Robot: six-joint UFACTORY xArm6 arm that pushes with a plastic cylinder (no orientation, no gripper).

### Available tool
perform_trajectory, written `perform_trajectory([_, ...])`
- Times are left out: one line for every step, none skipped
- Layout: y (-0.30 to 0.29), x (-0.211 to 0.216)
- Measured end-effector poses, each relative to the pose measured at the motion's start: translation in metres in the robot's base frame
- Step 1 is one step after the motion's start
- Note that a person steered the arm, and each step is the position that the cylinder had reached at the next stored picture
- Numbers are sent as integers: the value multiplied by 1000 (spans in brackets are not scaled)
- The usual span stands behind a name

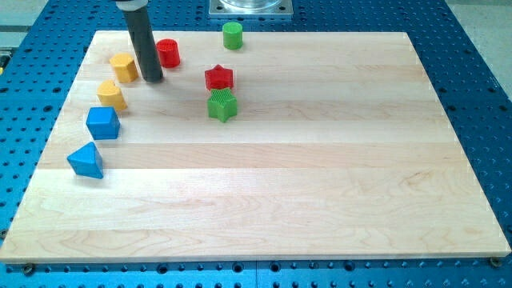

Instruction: Move the red circle to the left of the green circle

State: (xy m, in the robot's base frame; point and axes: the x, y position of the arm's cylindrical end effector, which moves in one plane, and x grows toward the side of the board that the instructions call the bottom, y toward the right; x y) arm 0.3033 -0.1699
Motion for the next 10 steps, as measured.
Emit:
perform_trajectory([-43, -4])
perform_trajectory([-17, -24])
perform_trajectory([21, -37])
perform_trajectory([12, -13])
perform_trajectory([41, -27])
perform_trajectory([45, -58])
perform_trajectory([42, -41])
perform_trajectory([43, -43])
perform_trajectory([43, -57])
perform_trajectory([48, -45])
